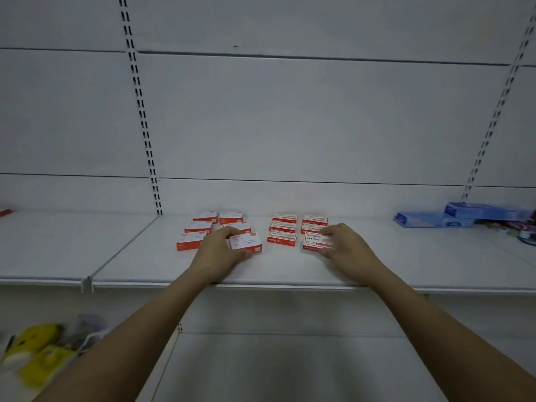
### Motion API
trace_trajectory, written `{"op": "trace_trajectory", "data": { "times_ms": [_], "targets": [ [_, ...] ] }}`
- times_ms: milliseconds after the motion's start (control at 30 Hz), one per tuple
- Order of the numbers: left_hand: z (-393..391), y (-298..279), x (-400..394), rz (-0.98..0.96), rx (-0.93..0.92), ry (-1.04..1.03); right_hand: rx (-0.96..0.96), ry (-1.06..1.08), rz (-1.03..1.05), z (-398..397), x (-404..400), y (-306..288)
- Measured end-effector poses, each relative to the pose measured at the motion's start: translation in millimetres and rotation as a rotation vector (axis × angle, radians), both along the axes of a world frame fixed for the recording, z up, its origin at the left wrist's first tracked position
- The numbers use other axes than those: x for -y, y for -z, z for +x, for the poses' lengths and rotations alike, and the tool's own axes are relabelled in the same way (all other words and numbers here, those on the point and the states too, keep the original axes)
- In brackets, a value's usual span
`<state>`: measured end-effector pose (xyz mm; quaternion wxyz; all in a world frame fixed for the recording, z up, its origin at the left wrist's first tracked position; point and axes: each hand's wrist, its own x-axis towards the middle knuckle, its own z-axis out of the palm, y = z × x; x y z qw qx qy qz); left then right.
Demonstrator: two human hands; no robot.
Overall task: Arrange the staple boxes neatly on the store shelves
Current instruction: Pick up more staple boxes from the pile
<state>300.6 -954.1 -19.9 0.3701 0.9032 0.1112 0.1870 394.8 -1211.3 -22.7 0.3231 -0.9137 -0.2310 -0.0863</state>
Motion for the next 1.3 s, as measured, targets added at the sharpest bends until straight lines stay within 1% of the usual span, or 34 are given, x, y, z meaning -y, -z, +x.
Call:
{"op": "trace_trajectory", "data": {
  "times_ms": [67, 167, 267, 367, 500, 733, 1067, 1300],
  "targets": [
    [6.3, 2.1, -1.8, 0.050, -0.030, -0.015, 0.004, 0.018, 0.000, 9.7, 0.2, 3.1],
    [15.1, 8.5, -4.2, 0.190, -0.085, -0.054, -0.007, 0.052, -0.039, 21.3, -1.3, 6.8],
    [21.2, 12.5, -6.1, 0.346, -0.085, -0.040, -0.050, 0.045, -0.019, 28.6, -6.0, 11.2],
    [23.0, 16.8, -9.6, 0.406, -0.059, 0.007, -0.041, 0.042, -0.011, 32.8, -14.1, 17.8],
    [23.7, 20.8, -14.0, 0.398, 0.021, 0.055, 0.005, 0.043, 0.029, 35.7, -19.1, 21.9],
    [25.9, 29.2, -13.0, 0.367, 0.063, -0.065, 0.017, 0.034, 0.062, 38.1, -12.2, 30.1],
    [26.0, 32.2, -14.2, 0.336, 0.070, -0.115, 0.015, 0.060, 0.060, 38.7, -14.6, 31.2],
    [24.0, 28.9, -12.8, 0.312, 0.067, -0.090, 0.001, 0.037, 0.055, 35.9, -14.4, 28.3]
  ]
}}
